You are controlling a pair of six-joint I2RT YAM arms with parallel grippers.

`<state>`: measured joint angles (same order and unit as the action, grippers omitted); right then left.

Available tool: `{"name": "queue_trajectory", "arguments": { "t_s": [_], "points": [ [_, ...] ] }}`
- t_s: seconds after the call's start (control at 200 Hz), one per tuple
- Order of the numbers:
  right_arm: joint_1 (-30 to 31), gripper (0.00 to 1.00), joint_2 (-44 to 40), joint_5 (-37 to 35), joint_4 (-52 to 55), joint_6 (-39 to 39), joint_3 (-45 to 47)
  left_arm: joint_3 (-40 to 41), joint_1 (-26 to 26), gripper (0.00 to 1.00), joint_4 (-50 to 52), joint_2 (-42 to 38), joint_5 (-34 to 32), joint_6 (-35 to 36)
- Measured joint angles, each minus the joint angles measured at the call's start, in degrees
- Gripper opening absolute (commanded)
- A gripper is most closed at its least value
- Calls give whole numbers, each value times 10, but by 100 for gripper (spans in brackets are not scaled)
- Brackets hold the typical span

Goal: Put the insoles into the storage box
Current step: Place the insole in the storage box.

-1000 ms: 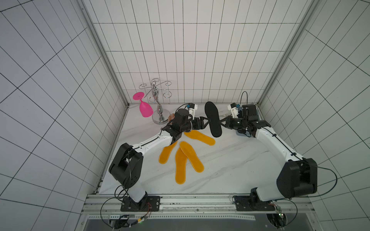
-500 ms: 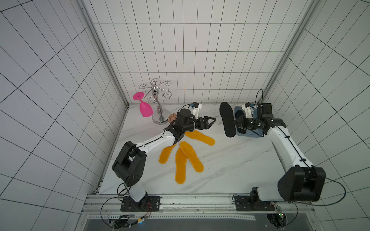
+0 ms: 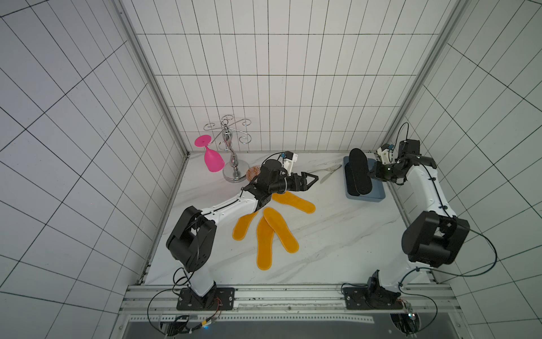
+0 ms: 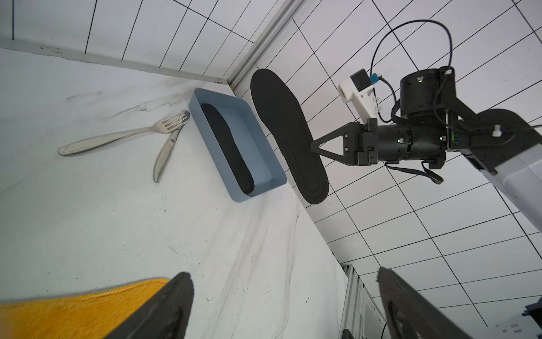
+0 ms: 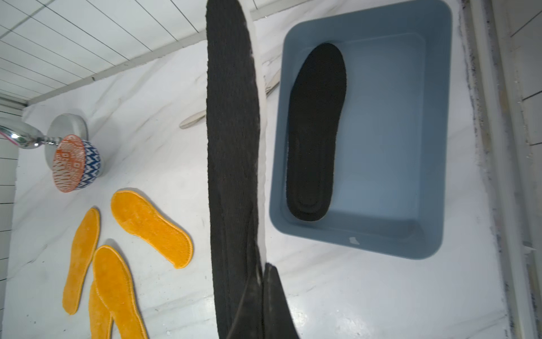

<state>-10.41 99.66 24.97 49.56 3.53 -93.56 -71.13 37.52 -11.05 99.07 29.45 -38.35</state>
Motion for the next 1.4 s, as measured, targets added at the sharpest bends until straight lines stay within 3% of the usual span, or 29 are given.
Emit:
{"name": "queue_trajectory", "arguments": {
  "t_s": [0.325, 0.755, 1.399],
  "points": [
    [-46, 0, 131, -41, -11, 34, -102, 0, -1, 99, 8, 0, 8, -1],
    [-64, 0, 290, -50, -33, 47, -216, 0, -20, 99, 5, 9, 24, -16],
    [-65, 0, 354, -66, -37, 15, -226, -16, -36, 99, 19, 23, 46, -17]
  ]
}}
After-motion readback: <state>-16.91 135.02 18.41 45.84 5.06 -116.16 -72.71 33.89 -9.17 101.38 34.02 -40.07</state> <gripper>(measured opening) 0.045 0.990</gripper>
